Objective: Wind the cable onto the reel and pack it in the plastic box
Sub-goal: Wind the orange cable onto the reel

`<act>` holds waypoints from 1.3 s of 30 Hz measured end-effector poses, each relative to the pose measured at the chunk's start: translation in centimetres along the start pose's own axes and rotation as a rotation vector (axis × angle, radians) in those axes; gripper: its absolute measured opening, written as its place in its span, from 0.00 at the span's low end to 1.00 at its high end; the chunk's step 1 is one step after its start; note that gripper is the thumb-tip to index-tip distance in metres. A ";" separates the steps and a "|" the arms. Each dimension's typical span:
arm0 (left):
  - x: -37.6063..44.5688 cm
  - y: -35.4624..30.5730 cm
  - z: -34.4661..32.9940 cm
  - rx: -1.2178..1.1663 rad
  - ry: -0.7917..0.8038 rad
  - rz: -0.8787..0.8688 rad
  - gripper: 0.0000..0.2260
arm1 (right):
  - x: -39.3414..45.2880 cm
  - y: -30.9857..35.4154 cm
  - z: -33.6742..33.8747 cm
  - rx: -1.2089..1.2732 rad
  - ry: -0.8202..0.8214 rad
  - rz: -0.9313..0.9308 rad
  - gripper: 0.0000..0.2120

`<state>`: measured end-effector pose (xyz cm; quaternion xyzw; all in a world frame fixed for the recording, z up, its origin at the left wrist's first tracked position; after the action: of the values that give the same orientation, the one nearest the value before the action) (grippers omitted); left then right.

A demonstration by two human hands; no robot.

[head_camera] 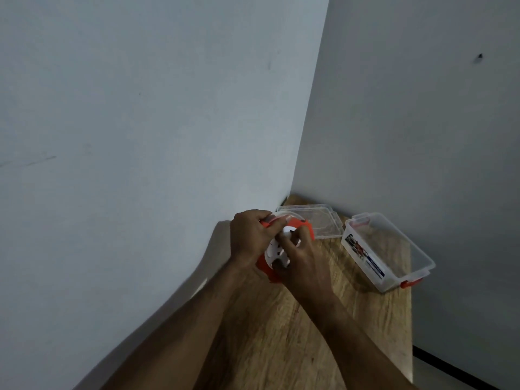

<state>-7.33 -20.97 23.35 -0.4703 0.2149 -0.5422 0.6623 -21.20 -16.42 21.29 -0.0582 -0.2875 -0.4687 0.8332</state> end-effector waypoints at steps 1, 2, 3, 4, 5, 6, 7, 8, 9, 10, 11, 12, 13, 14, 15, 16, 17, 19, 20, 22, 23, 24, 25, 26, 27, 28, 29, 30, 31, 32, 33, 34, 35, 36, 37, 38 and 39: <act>-0.1 -0.1 0.0 -0.001 -0.003 -0.013 0.16 | 0.0 -0.3 0.0 0.000 -0.010 -0.004 0.35; -0.1 -0.2 0.0 -0.002 -0.006 -0.023 0.17 | -0.1 -0.6 -0.1 0.011 -0.016 -0.014 0.34; -0.1 -0.3 0.1 -0.001 -0.007 -0.032 0.18 | -0.1 -0.7 -0.1 0.031 -0.027 -0.033 0.33; -0.1 -0.4 0.1 0.002 -0.008 -0.040 0.18 | -0.1 -0.9 -0.1 0.058 -0.043 -0.060 0.33; 0.0 -0.4 0.1 0.001 -0.007 -0.043 0.18 | -0.1 -0.9 0.0 0.092 -0.058 -0.098 0.33; 0.0 -0.4 0.2 -0.006 -0.005 -0.042 0.18 | -0.2 -1.1 0.0 0.141 -0.076 -0.153 0.32; 0.0 -0.4 0.3 -0.013 -0.006 -0.037 0.18 | -0.4 -1.4 -0.1 0.211 -0.096 -0.225 0.32; 0.0 -0.3 0.3 -0.019 -0.012 -0.032 0.17 | -0.7 -1.9 -0.3 0.294 -0.126 -0.305 0.32; 0.0 -0.3 0.5 -0.025 -0.021 -0.029 0.17 | -1.0 -2.2 -0.3 0.365 -0.165 -0.372 0.32; 0.0 -0.3 0.6 -0.030 -0.031 -0.025 0.16 | -1.2 -2.4 -0.1 0.415 -0.211 -0.425 0.31; 0.0 -0.3 0.6 -0.036 -0.042 -0.020 0.16 | -1.3 -2.5 0.1 0.445 -0.256 -0.472 0.30; 0.0 -0.4 0.7 -0.040 -0.051 -0.016 0.16 | -1.5 -2.6 0.4 0.475 -0.306 -0.519 0.29; -0.1 -0.5 0.7 -0.042 -0.060 -0.014 0.16 | -1.6 -2.9 0.5 0.503 -0.351 -0.579 0.29; -0.2 -0.6 0.8 -0.041 -0.069 -0.016 0.16 | -1.9 -3.1 0.6 0.527 -0.393 -0.654 0.29; -0.2 -0.7 0.7 -0.038 -0.076 -0.024 0.16 | -2.4 -3.6 0.2 0.553 -0.422 -0.750 0.30; -0.3 -0.9 0.7 -0.031 -0.086 -0.036 0.16 | -3.2 -4.1 -0.6 0.607 -0.440 -0.870 0.31; -0.4 -1.0 0.6 -0.022 -0.098 -0.048 0.16 | -4.1 -4.5 -1.7 0.711 -0.454 -1.005 0.31; -0.8 -1.3 0.5 0.010 -0.120 -0.078 0.18 | -5.1 -4.6 -4.1 0.972 -0.475 -1.206 0.30; -0.9 -1.3 0.4 0.028 -0.121 -0.085 0.19 | -5.3 -4.5 -4.7 1.034 -0.459 -1.240 0.30; -0.8 -0.9 0.3 0.025 -0.106 -0.066 0.19 | -5.0 -4.6 -4.0 0.941 -0.371 -1.174 0.29; -0.7 -0.4 0.4 0.001 -0.101 -0.038 0.18 | -4.4 -4.7 -2.5 0.786 -0.327 -1.057 0.27; -0.6 0.0 0.6 -0.025 -0.101 -0.002 0.17 | -3.5 -4.4 -0.5 0.607 -0.302 -0.900 0.25; -0.5 0.4 0.8 -0.040 -0.102 0.041 0.17 | -2.7 -3.7 1.7 0.421 -0.313 -0.721 0.23; -0.3 0.8 0.9 -0.046 -0.096 0.079 0.17 | -2.0 -2.8 3.8 0.263 -0.350 -0.549 0.23; -0.2 1.0 0.9 -0.050 -0.083 0.106 0.17 | -1.5 -1.8 5.3 0.140 -0.366 -0.396 0.25; 0.0 1.0 0.8 -0.058 -0.063 0.120 0.17 | -1.0 -0.5 5.8 0.040 -0.344 -0.259 0.27; 0.2 1.0 0.8 -0.071 -0.042 0.121 0.17 | -0.4 0.6 5.5 -0.040 -0.282 -0.148 0.29; 0.3 0.8 0.7 -0.085 -0.025 0.113 0.18 | 0.0 1.4 4.8 -0.082 -0.199 -0.071 0.30; 0.4 0.6 0.7 -0.094 -0.018 0.101 0.18 | 0.4 1.9 3.9 -0.105 -0.117 -0.028 0.31; 0.5 0.4 0.7 -0.098 -0.018 0.092 0.19 | 0.6 2.1 3.2 -0.113 -0.058 -0.005 0.32; 0.4 0.3 0.7 -0.094 -0.019 0.089 0.18 | 0.8 2.2 2.8 -0.113 -0.023 0.012 0.33; 0.4 0.2 0.7 -0.086 -0.021 0.082 0.18 | 0.8 2.3 2.5 -0.104 0.002 0.027 0.33; 0.3 0.2 0.7 -0.075 -0.020 0.075 0.18 | 0.8 2.3 2.2 -0.086 0.031 0.042 0.34; 0.2 0.2 0.6 -0.068 -0.015 0.072 0.17 | 0.7 2.2 1.8 -0.071 0.070 0.056 0.36; 0.2 0.4 0.7 -0.065 -0.008 0.077 0.16 | 0.6 2.0 1.3 -0.061 0.121 0.069 0.39; 0.2 0.6 0.8 -0.063 0.001 0.081 0.16 | 0.5 1.8 0.7 -0.060 0.170 0.077 0.42; 0.2 0.6 0.8 -0.059 0.009 0.074 0.16 | 0.4 1.7 0.5 -0.062 0.195 0.083 0.43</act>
<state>-6.30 -20.87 23.26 -0.4789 0.2511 -0.5131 0.6666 -19.89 -15.63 22.17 -0.0499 -0.1876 -0.4458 0.8738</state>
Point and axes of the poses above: each hand's wrist, its own x-axis towards the middle knuckle, its own z-axis out of the back of the hand, y = z × x, the point moved 10 cm from there along x, towards the middle knuckle, and after that the axes turned 11 degrees about z, right-handed, at the moved point
